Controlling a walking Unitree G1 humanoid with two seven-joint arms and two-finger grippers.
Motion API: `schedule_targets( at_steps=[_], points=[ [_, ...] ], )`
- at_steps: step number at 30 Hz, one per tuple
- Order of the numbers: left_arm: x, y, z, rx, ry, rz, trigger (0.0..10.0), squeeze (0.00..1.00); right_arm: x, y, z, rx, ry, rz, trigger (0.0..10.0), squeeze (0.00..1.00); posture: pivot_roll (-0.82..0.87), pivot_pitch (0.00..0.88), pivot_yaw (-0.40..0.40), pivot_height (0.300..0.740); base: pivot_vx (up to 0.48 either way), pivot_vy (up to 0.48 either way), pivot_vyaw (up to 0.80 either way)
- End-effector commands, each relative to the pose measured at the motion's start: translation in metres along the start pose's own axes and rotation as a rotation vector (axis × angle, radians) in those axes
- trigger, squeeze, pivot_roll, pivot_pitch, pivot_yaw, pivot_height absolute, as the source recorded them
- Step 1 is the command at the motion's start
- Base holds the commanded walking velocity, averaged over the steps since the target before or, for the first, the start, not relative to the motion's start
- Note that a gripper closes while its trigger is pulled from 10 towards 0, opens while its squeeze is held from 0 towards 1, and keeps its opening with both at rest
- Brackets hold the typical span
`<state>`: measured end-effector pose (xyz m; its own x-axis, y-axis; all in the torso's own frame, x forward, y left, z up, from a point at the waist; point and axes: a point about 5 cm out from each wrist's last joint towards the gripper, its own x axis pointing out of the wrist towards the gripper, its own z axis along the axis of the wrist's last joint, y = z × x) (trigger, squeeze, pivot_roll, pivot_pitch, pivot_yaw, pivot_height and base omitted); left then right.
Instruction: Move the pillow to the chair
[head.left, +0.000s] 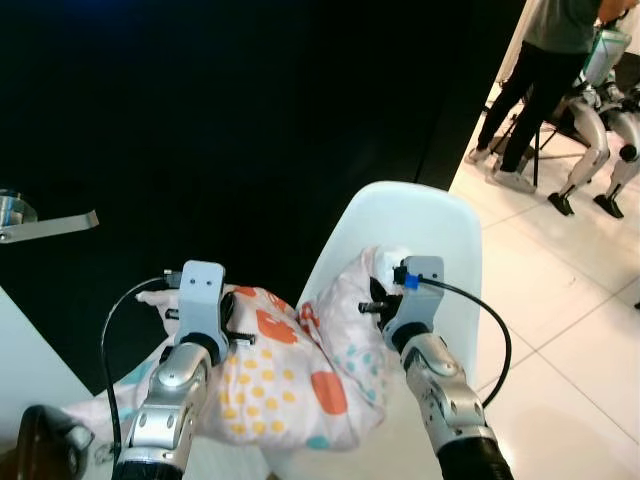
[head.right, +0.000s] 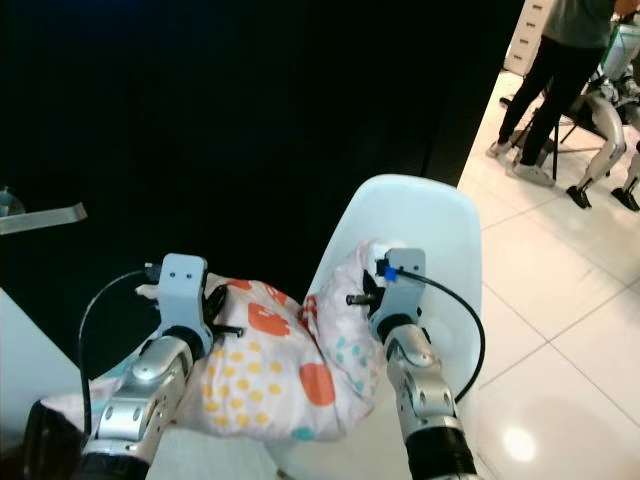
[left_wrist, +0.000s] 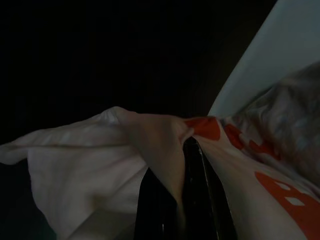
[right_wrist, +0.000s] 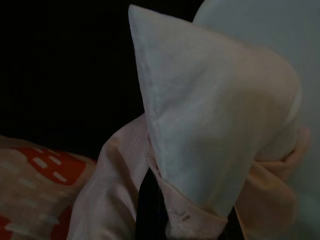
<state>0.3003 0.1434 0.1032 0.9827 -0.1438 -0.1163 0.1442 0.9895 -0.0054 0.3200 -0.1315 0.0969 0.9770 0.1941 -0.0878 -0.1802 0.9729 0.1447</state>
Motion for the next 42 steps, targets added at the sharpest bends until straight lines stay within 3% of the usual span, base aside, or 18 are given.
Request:
schedule_targets(
  at_steps=[1,10,12,15,16,17,20,21,24,27,28,29,33,37,42],
  points=[
    [0.001,-0.009,0.007,-0.002,-0.038,-0.051,10.0,0.00,0.000,0.004,0.008,-0.001,-0.036,0.022,10.0,0.00,0.07,0.049,-0.019,0.740,0.000,0.000,0.00],
    [0.001,-0.015,0.016,0.027,-0.073,-0.100,10.0,0.00,-0.004,0.008,0.017,0.018,-0.076,0.040,10.0,0.00,0.06,0.057,-0.020,0.740,0.000,0.000,0.00],
    [-0.001,-0.024,0.026,0.026,-0.110,-0.180,10.0,0.00,-0.004,0.008,0.025,0.011,-0.105,0.058,10.0,0.00,0.06,0.056,-0.022,0.740,0.000,0.000,0.00],
    [-0.009,-0.050,0.045,-0.009,-0.178,-0.400,10.0,0.00,-0.002,-0.003,0.040,-0.059,-0.115,0.044,10.0,0.00,0.06,0.061,-0.023,0.740,0.000,0.000,0.00],
    [-0.009,-0.050,0.045,-0.009,-0.178,-0.400,10.0,0.00,-0.002,-0.003,0.040,-0.059,-0.115,0.044,10.0,0.00,0.06,0.061,-0.023,0.740,0.000,0.000,0.00],
    [-0.016,-0.066,0.050,-0.030,-0.187,-0.531,10.0,0.00,0.001,-0.016,0.044,-0.093,-0.076,0.002,10.0,0.00,0.06,0.063,-0.020,0.740,0.000,0.000,0.00],
    [-0.019,-0.074,0.051,-0.040,-0.187,-0.590,10.0,0.00,0.002,-0.026,0.046,-0.127,-0.049,-0.035,10.0,0.00,0.06,0.063,-0.019,0.740,0.000,0.000,0.00],
    [-0.019,-0.075,0.048,-0.065,-0.166,-0.598,10.0,0.00,0.002,-0.031,0.048,-0.094,-0.053,-0.059,10.0,0.00,0.06,0.064,-0.017,0.740,0.000,0.000,0.00],
    [-0.017,-0.076,0.042,-0.103,-0.117,-0.598,10.0,0.00,0.001,-0.037,0.050,-0.040,-0.064,-0.092,10.0,0.00,0.05,0.063,-0.019,0.740,0.000,0.000,0.00],
    [-0.009,-0.065,0.024,-0.093,-0.039,-0.521,10.0,0.00,-0.001,-0.037,0.042,-0.056,-0.044,-0.086,10.0,0.00,0.04,0.065,-0.018,0.740,0.000,0.000,0.00],
    [-0.002,-0.052,0.011,-0.039,0.016,-0.414,10.0,0.00,-0.002,-0.033,0.031,-0.065,-0.017,-0.064,10.0,0.00,0.04,0.067,-0.018,0.740,0.000,0.000,0.00],
    [0.007,-0.030,-0.009,0.035,0.133,-0.220,10.0,0.00,-0.004,-0.026,0.015,-0.097,0.027,-0.030,10.0,0.00,0.04,0.070,-0.020,0.740,0.000,0.000,0.00],
    [0.006,-0.016,-0.010,0.033,0.113,-0.129,10.0,0.00,-0.007,-0.017,-0.007,-0.121,0.110,-0.001,10.0,0.00,0.04,0.073,-0.026,0.740,0.000,0.000,-0.60],
    [0.001,-0.011,-0.010,0.045,0.104,-0.115,10.0,0.00,-0.011,-0.011,-0.022,-0.114,0.159,0.006,10.0,0.00,0.05,0.077,-0.034,0.740,0.000,0.000,-0.80],
    [-0.003,-0.010,-0.012,0.047,0.105,-0.102,10.0,0.00,-0.011,-0.007,-0.026,-0.111,0.167,0.026,10.0,0.00,0.05,0.083,-0.039,0.740,0.000,0.000,-0.48]
  ],
)
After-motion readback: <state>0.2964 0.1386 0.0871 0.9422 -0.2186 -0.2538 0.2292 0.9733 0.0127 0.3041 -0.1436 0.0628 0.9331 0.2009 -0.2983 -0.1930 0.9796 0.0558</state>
